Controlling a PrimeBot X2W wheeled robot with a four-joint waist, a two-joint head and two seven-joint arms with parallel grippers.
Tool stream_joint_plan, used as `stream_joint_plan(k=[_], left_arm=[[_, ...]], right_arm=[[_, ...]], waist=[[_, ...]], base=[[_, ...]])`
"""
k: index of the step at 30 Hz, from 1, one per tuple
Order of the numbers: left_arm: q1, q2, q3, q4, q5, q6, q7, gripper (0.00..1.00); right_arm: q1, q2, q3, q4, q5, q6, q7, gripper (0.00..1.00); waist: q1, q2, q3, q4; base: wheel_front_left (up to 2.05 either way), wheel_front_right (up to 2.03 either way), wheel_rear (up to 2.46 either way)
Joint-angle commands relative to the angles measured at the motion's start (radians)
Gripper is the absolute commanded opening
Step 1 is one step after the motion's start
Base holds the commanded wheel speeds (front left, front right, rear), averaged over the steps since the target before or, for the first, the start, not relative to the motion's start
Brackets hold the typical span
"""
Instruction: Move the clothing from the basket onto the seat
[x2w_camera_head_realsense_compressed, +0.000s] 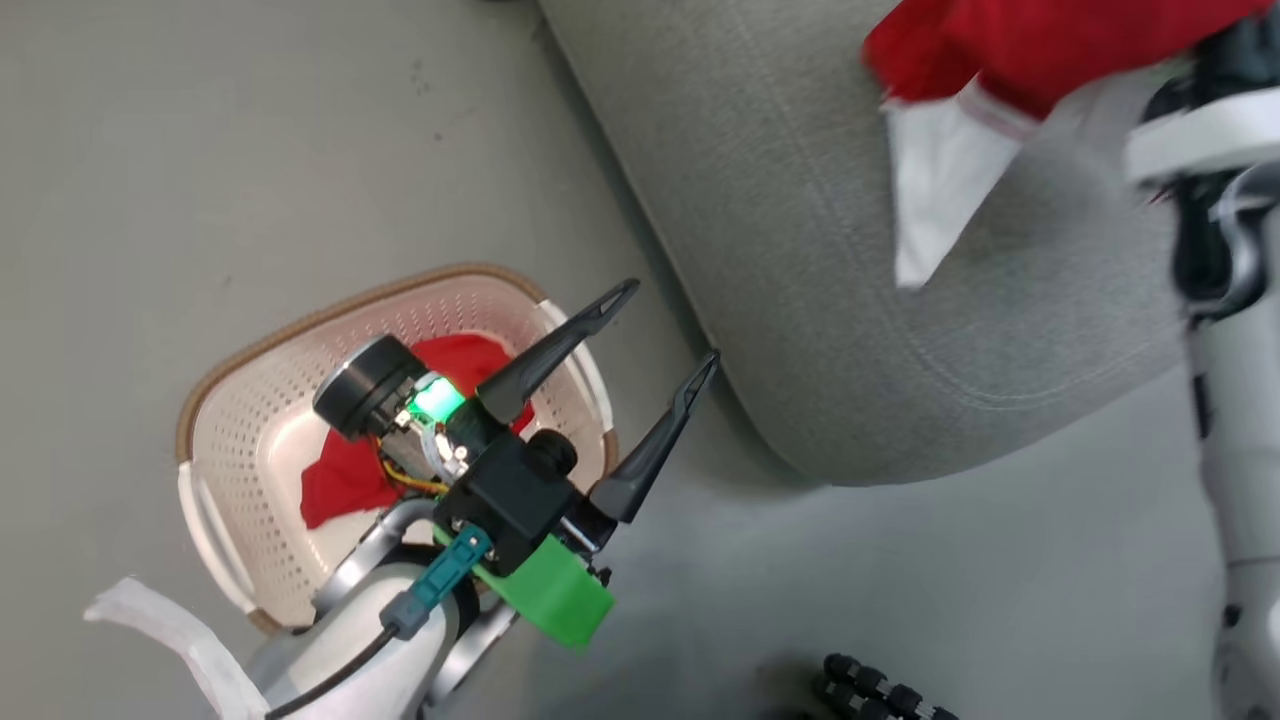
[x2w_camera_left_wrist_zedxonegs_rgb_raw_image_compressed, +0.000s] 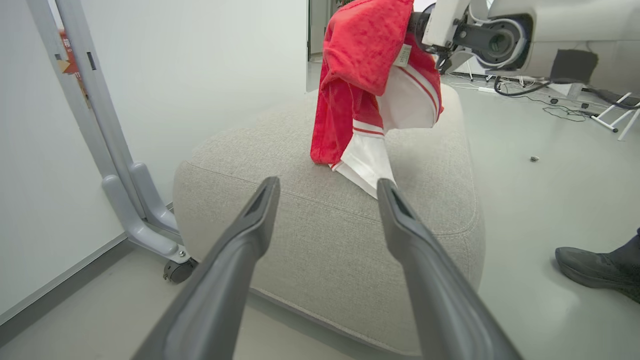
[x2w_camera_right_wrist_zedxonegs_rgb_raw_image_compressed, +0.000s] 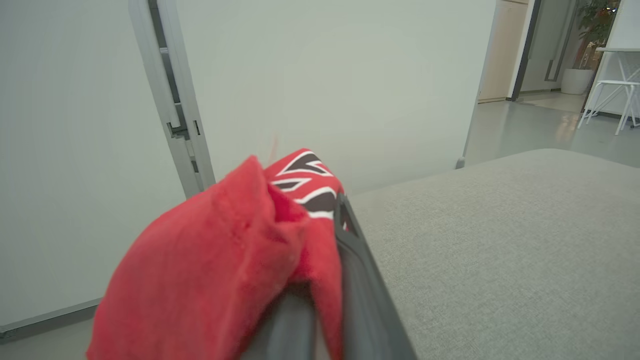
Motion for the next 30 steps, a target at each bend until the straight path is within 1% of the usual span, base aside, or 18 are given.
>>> stream_joint_plan(k=[1,4,8,12,13,14,15,16,22,26,30], left_arm=[[-0.035,0.007,-0.003,-0.004,0.008,-0.005,-0.008,1.0],[-0.073,0.0,-0.009,0.0,0.015,-0.006,-0.023,1.0],[-0.104,-0.006,-0.007,0.01,0.022,-0.005,-0.047,1.0],[-0.122,-0.01,-0.007,0.025,0.025,-0.003,-0.066,1.0],[-0.123,-0.01,-0.006,0.029,0.025,-0.002,-0.07,1.0],[-0.126,-0.01,-0.006,0.033,0.023,-0.001,-0.074,1.0],[-0.128,-0.011,-0.006,0.035,0.022,-0.001,-0.078,1.0],[-0.13,-0.011,-0.006,0.039,0.021,0.0,-0.08,1.0],[-0.118,-0.014,-0.007,0.07,0.008,0.007,-0.097,1.0],[-0.097,-0.015,-0.002,0.092,-0.004,0.017,-0.114,1.0],[-0.071,-0.018,0.008,0.111,-0.023,0.037,-0.132,1.0]], right_arm=[[-0.04,-0.025,-0.027,0.004,-0.014,0.0,-0.005,0.0],[-0.099,-0.079,-0.089,0.021,-0.039,0.0,-0.005,0.0],[-0.151,-0.133,-0.153,0.068,-0.062,0.0,-0.005,0.0],[-0.169,-0.156,-0.19,0.138,-0.08,0.0,-0.004,0.0],[-0.17,-0.157,-0.202,0.154,-0.085,0.0,-0.004,0.09],[-0.169,-0.158,-0.217,0.165,-0.089,0.0,-0.004,0.48],[-0.162,-0.156,-0.224,0.174,-0.094,0.0,-0.004,0.85],[-0.151,-0.151,-0.233,0.184,-0.102,0.0,-0.004,1.0],[-0.078,-0.11,-0.267,0.175,-0.127,0.0,-0.004,1.0],[-0.003,-0.074,-0.275,0.135,-0.139,0.0,-0.004,1.0],[0.088,-0.034,-0.275,0.08,-0.146,0.0,-0.004,1.0]], waist=[[-0.0001,0.0,0.12,0.112],[-0.0001,0.0,0.164,0.151],[-0.0001,0.0,0.202,0.187],[-0.0001,0.0,0.225,0.208],[-0.0001,0.0,0.227,0.21],[-0.0001,0.0,0.229,0.212],[-0.0001,0.0,0.23,0.214],[-0.0001,0.0,0.231,0.215],[-0.0001,0.0,0.204,0.208],[-0.0001,0.0,0.163,0.202],[-0.0001,0.0,0.11,0.195]], base=[[0.0,0.0,0.0],[0.0,0.0,0.0],[0.0,0.0,0.0],[0.0,0.0,0.0],[0.0,0.0,0.0],[0.0,0.0,0.0],[0.0,0.0,0.0],[0.0,0.0,0.0],[0.0,0.0,0.0],[0.0,0.0,0.0],[0.0,0.0,0.0]])
